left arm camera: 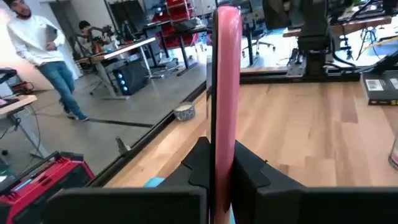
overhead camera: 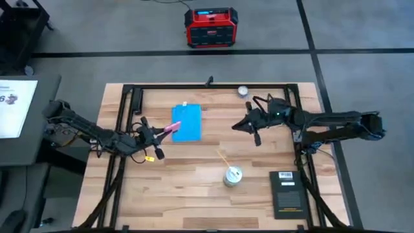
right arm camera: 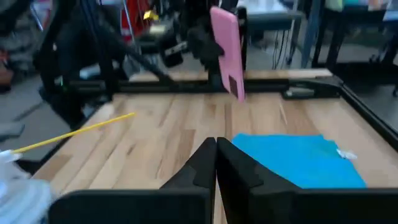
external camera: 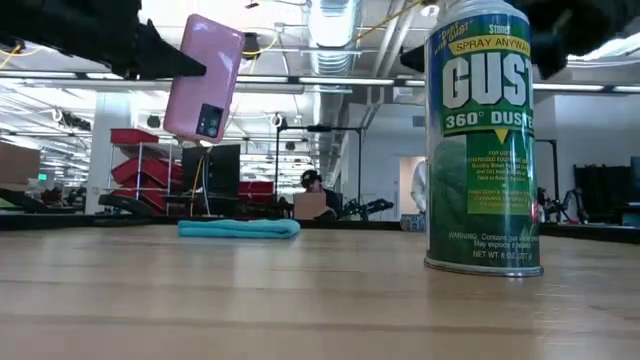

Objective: Apply microfiber cloth
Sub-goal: Wipe the device with a microfiber cloth

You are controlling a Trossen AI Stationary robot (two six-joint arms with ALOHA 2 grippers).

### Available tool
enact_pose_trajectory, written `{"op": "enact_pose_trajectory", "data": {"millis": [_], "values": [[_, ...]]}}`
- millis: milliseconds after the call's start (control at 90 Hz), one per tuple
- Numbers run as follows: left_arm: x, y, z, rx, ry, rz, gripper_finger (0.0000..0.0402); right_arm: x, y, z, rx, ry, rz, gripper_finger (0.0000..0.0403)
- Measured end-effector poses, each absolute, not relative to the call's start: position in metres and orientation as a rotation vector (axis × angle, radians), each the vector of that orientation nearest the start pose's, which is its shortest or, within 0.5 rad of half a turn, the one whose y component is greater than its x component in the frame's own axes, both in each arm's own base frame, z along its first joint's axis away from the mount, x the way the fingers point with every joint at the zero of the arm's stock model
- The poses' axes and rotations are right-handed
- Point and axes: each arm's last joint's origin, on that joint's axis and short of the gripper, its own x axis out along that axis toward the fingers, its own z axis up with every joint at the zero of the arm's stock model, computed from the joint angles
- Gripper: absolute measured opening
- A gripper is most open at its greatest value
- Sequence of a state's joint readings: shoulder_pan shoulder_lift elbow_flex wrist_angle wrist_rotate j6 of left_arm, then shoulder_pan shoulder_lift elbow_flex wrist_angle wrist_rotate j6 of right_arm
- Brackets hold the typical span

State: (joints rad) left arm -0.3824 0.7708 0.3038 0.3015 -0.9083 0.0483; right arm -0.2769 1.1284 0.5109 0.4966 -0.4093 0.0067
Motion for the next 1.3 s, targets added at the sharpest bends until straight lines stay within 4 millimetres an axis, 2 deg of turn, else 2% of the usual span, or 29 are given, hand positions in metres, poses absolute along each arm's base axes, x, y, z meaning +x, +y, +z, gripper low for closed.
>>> {"op": "enact_pose_trajectory", "data": {"millis": [144, 289, 478, 656, 778, 956, 1156, 1300], "values": [[0.16, -0.031, 0.216, 0.141, 0.153, 0.534, 0.0004, 0.247, -0.061, 0.227, 0.044, 0.049, 0.144, 0.0], [0.162, -0.026, 0.216, 0.135, 0.156, 0.536, 0.0004, 0.272, -0.071, 0.224, 0.05, 0.056, 0.227, 0.0003], [0.161, -0.021, 0.219, 0.132, 0.146, 0.545, 0.0004, 0.306, -0.077, 0.225, 0.02, 0.079, 0.303, 0.0032], [0.153, -0.019, 0.222, 0.113, 0.138, 0.55, 0.0004, 0.33, -0.078, 0.228, -0.043, 0.219, 0.296, 0.0077], [0.147, -0.017, 0.224, 0.11, 0.134, 0.551, 0.0004, 0.346, -0.077, 0.228, -0.093, 0.312, 0.257, 0.0094], [0.141, -0.014, 0.224, 0.121, 0.156, 0.563, 0.0004, 0.365, -0.084, 0.223, -0.108, 0.376, 0.247, 0.0098], [0.135, -0.007, 0.222, 0.111, 0.187, 0.61, 0.0004, 0.383, -0.099, 0.215, -0.18, 0.524, 0.124, 0.0098], [0.134, -0.003, 0.22, 0.11, 0.208, 0.595, 0.0004, 0.399, -0.103, 0.212, -0.199, 0.576, 0.127, 0.0098]]}}
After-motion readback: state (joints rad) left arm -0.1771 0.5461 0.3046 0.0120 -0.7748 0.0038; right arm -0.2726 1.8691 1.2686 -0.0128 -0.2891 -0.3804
